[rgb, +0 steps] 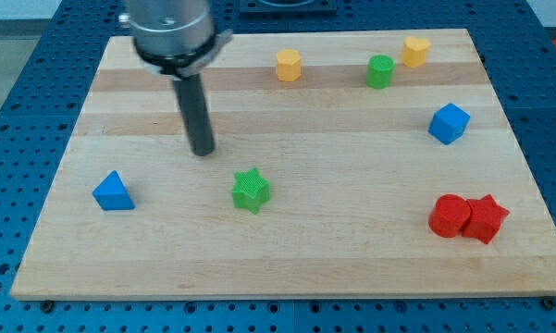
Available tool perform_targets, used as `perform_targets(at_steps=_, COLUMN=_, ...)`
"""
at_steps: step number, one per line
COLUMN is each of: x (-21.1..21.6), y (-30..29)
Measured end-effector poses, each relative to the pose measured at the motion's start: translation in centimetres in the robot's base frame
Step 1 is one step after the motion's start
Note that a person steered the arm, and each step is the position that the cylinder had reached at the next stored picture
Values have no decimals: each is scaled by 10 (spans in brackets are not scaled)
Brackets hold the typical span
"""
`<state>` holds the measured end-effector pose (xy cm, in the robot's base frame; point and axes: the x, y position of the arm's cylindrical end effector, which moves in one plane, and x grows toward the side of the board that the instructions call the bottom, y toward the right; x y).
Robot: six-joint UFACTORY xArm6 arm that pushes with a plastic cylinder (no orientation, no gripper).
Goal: Move the blue triangle to the center left
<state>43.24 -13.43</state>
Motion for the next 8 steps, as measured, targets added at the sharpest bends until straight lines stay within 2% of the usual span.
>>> perform_targets(at_steps=1, x=0, y=-48)
perform_targets(at_steps=3, x=0, y=-74)
perform_targets(at_steps=4, x=1, y=-112)
perform_targets(at_steps=5, x=1, y=-113)
perform_targets(at_steps=7, x=59, y=-94)
perform_targets(at_steps=8, x=53, y=-103)
